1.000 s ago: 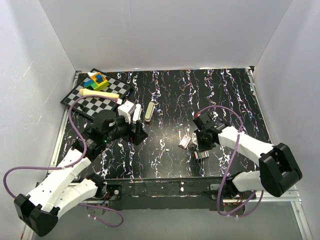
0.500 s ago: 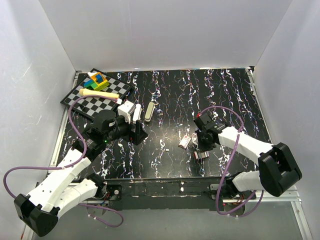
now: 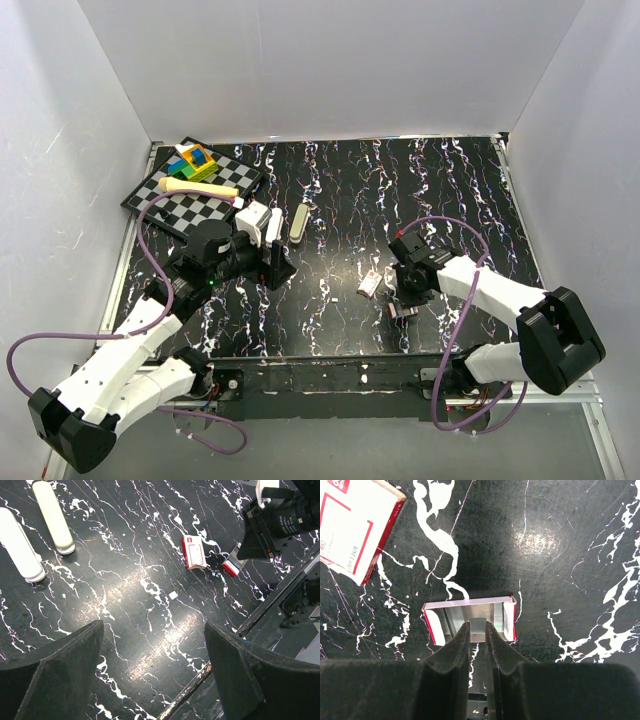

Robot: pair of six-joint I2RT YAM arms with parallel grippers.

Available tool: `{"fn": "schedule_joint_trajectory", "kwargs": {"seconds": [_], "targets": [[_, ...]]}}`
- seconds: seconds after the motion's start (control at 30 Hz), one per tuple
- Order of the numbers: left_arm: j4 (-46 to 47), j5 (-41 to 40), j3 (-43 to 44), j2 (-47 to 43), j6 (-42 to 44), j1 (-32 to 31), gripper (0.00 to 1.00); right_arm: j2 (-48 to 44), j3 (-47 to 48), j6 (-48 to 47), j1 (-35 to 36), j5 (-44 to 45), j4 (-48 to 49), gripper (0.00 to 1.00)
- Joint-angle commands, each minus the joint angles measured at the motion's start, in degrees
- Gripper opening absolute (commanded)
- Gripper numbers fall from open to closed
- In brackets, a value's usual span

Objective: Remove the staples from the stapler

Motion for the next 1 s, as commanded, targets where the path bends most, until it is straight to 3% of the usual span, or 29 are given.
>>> {"fn": "schedule_joint_trajectory", "kwargs": {"seconds": [0.0, 0.97], "targets": [[0.21, -0.64, -0.62, -0.68, 0.59, 0.32, 0.82, -1.06, -0.23, 1.26, -0.33, 1.62, 0.45, 0.17], [0.03, -0.64, -0.71, -0.76, 0.59, 0.32, 0.82, 1.13, 2.05, 1.52, -0.42, 0.39, 1.86, 0.32]]}}
